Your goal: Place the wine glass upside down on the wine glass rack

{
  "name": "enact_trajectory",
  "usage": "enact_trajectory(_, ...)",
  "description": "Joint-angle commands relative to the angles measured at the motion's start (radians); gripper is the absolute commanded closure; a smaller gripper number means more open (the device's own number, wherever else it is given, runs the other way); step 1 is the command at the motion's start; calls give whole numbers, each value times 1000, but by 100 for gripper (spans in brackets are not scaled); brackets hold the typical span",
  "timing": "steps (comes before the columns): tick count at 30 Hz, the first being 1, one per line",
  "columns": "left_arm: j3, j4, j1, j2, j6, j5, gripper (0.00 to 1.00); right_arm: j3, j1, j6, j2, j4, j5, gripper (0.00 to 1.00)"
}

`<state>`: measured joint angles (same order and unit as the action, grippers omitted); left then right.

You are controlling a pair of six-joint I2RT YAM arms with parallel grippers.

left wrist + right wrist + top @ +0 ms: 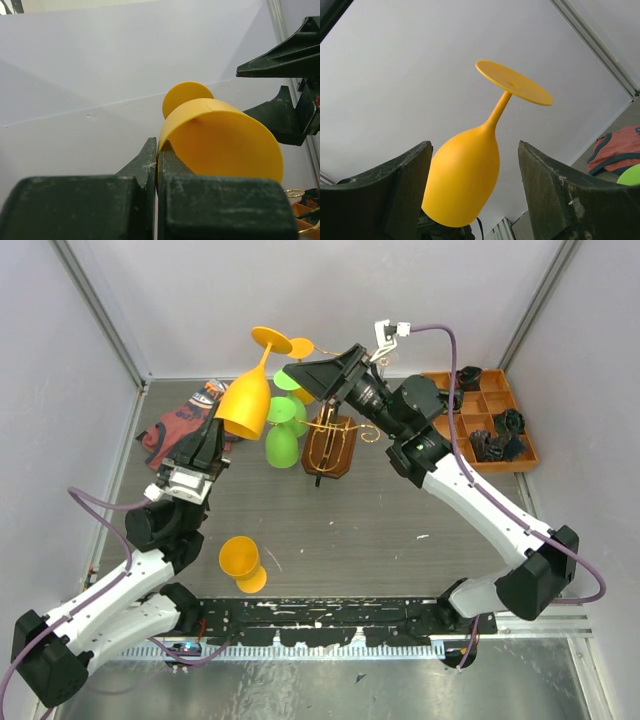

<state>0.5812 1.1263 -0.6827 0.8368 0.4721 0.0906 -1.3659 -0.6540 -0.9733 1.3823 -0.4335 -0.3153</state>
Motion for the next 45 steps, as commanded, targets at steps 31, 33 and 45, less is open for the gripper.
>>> enact_trajectory(31, -21, 104, -2, 15, -13, 43, 100, -175, -71, -39, 191, -154, 66, 34)
enact_trajectory(33, -20, 104, -2, 13, -13, 43, 100, -177, -71, -42, 193, -154, 66, 35)
enact_trajectory(45, -18, 104, -2, 16, -33, 25, 100, -205, -74, -54, 235, -168, 47, 47)
